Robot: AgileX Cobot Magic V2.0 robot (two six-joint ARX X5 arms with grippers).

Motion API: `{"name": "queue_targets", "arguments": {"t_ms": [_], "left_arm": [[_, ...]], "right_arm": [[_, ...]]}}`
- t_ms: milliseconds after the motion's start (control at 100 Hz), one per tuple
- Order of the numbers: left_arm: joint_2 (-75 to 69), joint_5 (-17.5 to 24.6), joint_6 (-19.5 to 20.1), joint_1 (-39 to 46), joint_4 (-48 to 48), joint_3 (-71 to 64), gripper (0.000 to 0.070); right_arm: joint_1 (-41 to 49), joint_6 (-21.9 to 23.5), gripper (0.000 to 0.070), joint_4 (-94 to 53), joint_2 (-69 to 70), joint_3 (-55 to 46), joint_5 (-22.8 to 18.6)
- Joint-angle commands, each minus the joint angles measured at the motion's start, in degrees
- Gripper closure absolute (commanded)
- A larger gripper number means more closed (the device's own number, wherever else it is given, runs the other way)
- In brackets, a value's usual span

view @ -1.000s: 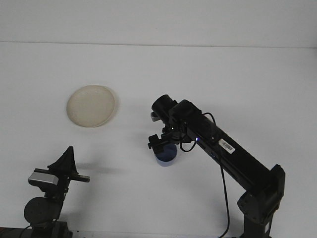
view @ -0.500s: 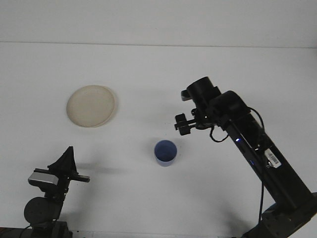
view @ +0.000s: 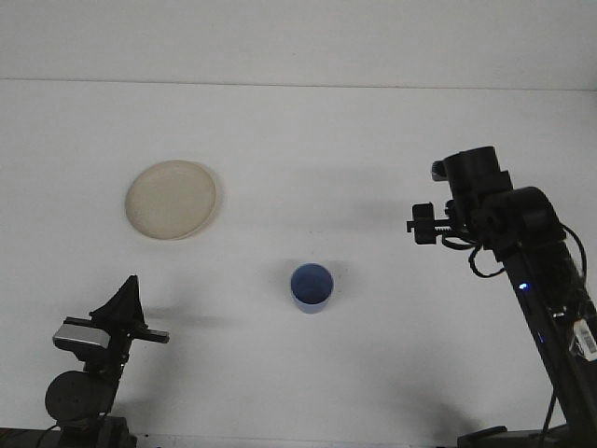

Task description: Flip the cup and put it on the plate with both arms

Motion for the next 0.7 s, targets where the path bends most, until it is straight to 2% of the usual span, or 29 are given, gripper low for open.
{"name": "queue_targets", "arguments": {"t_ms": [0,140,320,690], "left_arm": [[-0.1,0.0,-0.1,0.1,0.7,-1.0,0.0688],[-0.1,0.0,-0.1,0.1,0.7,-1.0,0.0688],[-0.1,0.0,-0.1,0.1,0.7,-1.0,0.0688],[-0.1,0.0,-0.1,0.1,0.7,-1.0,0.0688]], "right_arm": [[-1.2,-1.8,0.0124,3.5,-2.7,-4.1,-0.1],[-5.3,-4.8,0.0124,11.6,-10.5,-15.7,-3.0],[-11.4,-5.5,0.0125,25.7,-21.7,-30.4,-10.1],[-14.4,-7.6,0.0125,51.6,-45.2,-55.0,-10.8]]}}
